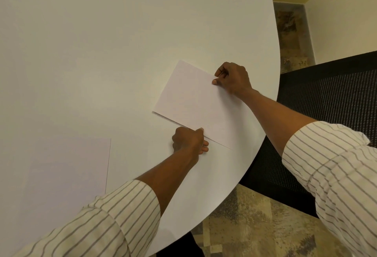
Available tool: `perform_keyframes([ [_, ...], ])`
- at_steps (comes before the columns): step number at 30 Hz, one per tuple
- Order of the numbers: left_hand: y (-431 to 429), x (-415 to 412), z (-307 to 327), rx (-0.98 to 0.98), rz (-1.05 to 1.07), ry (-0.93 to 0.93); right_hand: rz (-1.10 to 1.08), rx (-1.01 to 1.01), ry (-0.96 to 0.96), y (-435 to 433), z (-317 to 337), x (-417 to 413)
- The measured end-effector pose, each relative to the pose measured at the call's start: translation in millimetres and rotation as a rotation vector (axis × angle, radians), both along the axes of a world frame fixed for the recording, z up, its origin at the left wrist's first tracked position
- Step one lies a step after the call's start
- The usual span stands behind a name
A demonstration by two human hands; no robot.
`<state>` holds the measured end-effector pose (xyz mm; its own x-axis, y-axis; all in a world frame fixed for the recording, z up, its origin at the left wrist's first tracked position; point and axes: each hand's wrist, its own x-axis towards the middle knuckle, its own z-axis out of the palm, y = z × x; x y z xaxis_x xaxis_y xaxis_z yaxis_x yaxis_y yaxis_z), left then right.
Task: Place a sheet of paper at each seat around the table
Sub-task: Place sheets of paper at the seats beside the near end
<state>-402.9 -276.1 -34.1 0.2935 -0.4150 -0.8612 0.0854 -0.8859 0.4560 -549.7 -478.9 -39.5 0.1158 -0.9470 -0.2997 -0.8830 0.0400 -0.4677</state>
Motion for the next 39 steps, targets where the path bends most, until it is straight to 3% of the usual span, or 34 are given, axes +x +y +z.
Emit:
perform_keyframes([
  [11, 4, 9, 4, -0.006, -0.077, -0.032, -0.020, -0.012, -0.015, -2, 2, -3],
  [17, 13, 34, 21, -0.010, -0.323, -0.182, -0.141, -0.211, -0.029, 38, 17, 19],
  [21, 18, 73, 33, -0.013, -0.438, -0.289, -0.196, -0.236, -0.164, 86, 32, 64],
  [31, 86, 236, 28, 0.093, -0.308, -0.481, -0.176, 0.026, -0.311, 236, 39, 185],
  [36, 131, 298, 46, 0.096, -0.258, -0.537, -0.371, 0.223, -0.341, 289, 45, 226],
  [39, 162, 328, 56, 0.109, -0.279, -0.604, -0.406, 0.282, -0.249, 320, 49, 251],
])
